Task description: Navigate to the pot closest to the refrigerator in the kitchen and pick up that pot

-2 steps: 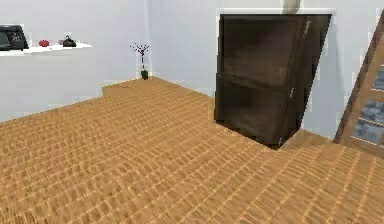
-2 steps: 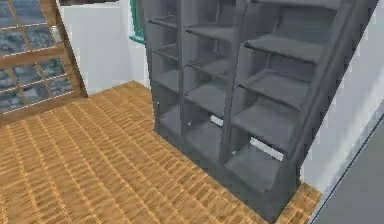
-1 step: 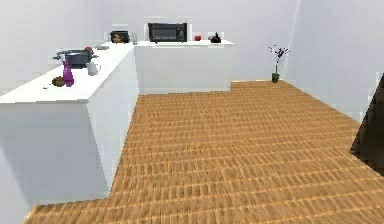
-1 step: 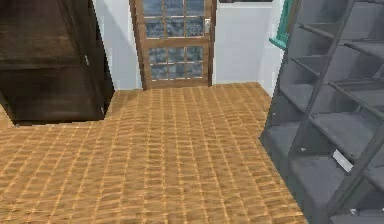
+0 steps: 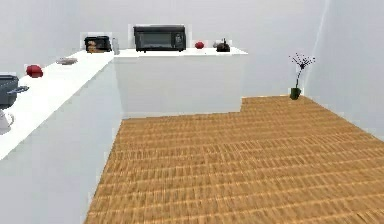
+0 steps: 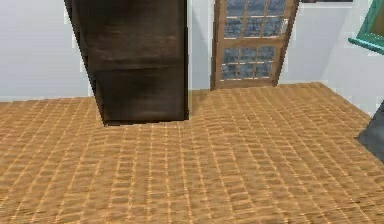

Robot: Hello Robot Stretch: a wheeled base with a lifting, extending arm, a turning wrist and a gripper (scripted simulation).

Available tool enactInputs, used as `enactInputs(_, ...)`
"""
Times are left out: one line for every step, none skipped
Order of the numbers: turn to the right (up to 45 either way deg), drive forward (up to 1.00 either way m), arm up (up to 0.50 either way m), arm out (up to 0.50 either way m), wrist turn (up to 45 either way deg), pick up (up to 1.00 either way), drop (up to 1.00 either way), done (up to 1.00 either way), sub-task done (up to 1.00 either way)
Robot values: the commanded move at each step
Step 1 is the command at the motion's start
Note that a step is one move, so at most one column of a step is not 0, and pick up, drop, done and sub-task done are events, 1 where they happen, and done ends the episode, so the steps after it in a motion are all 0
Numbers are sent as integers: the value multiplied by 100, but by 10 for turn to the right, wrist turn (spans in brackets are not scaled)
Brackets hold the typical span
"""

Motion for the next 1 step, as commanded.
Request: enactInputs(0,100,0,0,0,0,0,0,0)
